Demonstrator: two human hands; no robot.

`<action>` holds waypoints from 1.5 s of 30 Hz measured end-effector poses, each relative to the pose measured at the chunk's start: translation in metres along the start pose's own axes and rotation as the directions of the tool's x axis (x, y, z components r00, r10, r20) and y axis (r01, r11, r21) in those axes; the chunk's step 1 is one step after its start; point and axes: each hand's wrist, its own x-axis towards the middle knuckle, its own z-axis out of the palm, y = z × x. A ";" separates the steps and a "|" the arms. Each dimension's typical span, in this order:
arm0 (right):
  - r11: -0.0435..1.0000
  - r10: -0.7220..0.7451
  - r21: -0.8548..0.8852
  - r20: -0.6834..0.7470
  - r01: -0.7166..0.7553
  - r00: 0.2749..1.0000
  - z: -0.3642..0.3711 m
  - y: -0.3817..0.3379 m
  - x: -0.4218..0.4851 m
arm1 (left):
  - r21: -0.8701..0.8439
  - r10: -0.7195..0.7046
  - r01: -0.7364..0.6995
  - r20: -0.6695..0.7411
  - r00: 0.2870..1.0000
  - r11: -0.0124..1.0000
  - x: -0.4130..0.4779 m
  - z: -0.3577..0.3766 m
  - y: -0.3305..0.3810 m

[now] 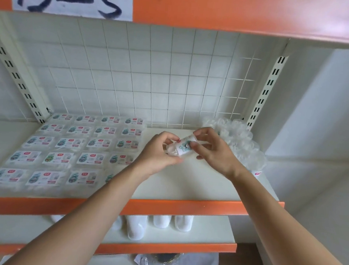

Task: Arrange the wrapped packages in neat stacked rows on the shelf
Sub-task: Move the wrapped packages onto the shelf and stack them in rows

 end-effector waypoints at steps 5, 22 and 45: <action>0.998 0.066 -0.005 0.053 -0.066 0.996 -0.003 -0.006 -0.001 | 0.150 0.214 -0.203 -0.065 0.975 0.968 0.016 0.002 0.000; 0.996 0.052 -0.068 -0.063 -0.056 0.997 0.007 -0.006 0.010 | -0.482 -0.126 0.121 0.022 0.992 0.868 0.047 0.000 0.000; 0.645 0.037 -0.757 0.167 0.105 0.985 -0.081 0.009 0.083 | 0.194 0.145 -0.136 -0.032 0.989 0.972 0.093 0.075 0.006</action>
